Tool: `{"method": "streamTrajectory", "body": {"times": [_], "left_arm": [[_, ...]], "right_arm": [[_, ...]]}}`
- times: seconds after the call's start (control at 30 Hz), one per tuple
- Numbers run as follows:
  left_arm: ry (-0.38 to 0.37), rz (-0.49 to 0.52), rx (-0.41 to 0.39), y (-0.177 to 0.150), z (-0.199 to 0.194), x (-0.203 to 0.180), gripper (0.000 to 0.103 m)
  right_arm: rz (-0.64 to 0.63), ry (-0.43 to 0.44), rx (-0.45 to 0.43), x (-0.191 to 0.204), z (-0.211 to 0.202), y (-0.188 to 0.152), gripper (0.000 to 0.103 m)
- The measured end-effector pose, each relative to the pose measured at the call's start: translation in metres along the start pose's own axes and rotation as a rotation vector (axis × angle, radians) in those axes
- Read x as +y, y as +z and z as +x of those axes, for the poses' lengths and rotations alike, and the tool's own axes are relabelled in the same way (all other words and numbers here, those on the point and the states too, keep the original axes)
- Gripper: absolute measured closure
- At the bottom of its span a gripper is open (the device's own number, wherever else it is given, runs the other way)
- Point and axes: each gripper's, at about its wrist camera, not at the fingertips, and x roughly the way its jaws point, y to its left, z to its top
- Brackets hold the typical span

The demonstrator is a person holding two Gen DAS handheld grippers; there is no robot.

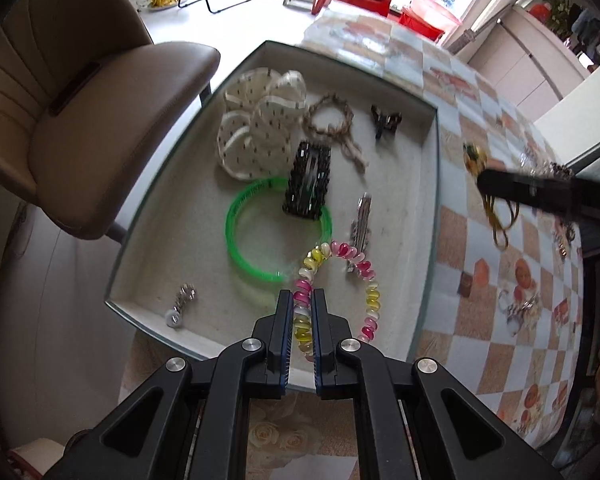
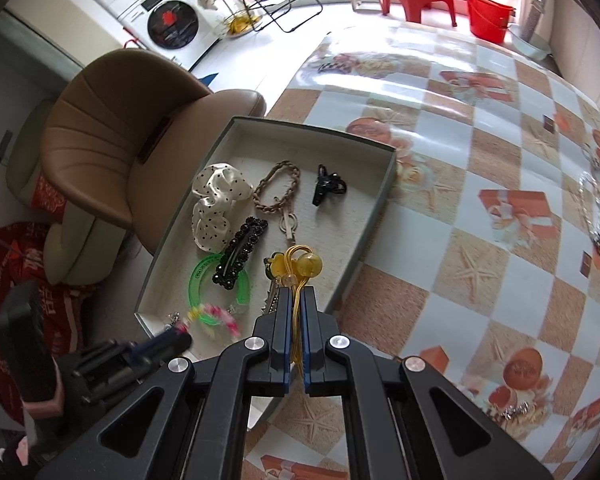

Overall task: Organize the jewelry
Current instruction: 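Open the right tool to drop the yellow hair tie while the left tool releases the beaded bracelet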

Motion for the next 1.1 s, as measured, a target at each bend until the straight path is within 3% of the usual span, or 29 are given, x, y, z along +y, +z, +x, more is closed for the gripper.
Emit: {"method": "streamTrajectory", "body": {"times": [0.23, 0.67, 1.1], "left_arm": [[0.039, -0.014, 0.055, -0.010, 0.024, 0.005, 0.092], [0.088, -0.012, 0.070, -0.013, 0.036, -0.001, 0.092], [0.113, 0.000, 0.095, -0.011, 0.041, -0.004, 0.091]], "right_arm": [[-0.021, -0.004, 0.043, 0.004, 0.029, 0.012, 0.099], [-0.013, -0.053, 0.141, -0.001, 0.087, 0.022, 0.099], [-0.020, -0.076, 0.162, -0.002, 0.101, 0.023, 0.098]]}}
